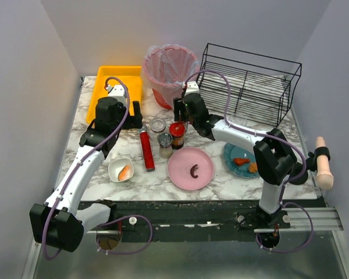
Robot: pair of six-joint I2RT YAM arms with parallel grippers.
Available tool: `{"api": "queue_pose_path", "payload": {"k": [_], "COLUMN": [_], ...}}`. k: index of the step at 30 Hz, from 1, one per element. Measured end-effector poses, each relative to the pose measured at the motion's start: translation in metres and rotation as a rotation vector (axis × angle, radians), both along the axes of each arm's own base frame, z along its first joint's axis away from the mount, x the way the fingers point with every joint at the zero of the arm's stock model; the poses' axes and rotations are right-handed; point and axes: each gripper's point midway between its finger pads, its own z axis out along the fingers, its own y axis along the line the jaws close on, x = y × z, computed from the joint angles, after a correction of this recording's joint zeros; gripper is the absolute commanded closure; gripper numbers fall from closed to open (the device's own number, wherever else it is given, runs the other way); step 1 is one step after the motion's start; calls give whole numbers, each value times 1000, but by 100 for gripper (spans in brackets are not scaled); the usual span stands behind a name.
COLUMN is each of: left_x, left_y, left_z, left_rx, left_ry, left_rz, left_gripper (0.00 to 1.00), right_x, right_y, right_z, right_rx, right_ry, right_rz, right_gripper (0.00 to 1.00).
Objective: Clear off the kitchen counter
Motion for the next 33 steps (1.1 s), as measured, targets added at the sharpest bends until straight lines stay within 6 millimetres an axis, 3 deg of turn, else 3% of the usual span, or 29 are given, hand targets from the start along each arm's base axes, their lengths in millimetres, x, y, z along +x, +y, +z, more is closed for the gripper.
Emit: {"api": "queue_pose_path", "payload": {"k": [5, 8, 16, 19, 22, 28, 33], "left_x": [0, 1, 1, 1, 1, 1, 1], "left_y": [1, 2, 3, 3, 4, 4, 4], "left_z": [-1, 0, -2, -3, -2, -1, 0], "left_rx": [-7, -11, -18, -18, -20, -25, -32], "left_ry": [2, 2, 2, 5, 3, -2, -2], "left_rz": [2, 9, 13, 14, 17, 19, 14], "left_gripper": [1, 1, 1, 1, 1, 1, 1], "right_x": [-5, -8, 1, 8, 18, 32, 36], "right_y": [-14, -25, -70, -93, -126, -218, -283], "right_z": [3, 17, 97, 122, 146, 189, 210], "right_rx": [-42, -53, 40, 68, 116, 137, 131], "right_ry": [4, -6, -111, -130, -121, -143, -155], "right_rz": [-32, -45, -108, -138, -175, -347, -482], "right_gripper": [73, 80, 99, 99, 99, 99, 99]}}
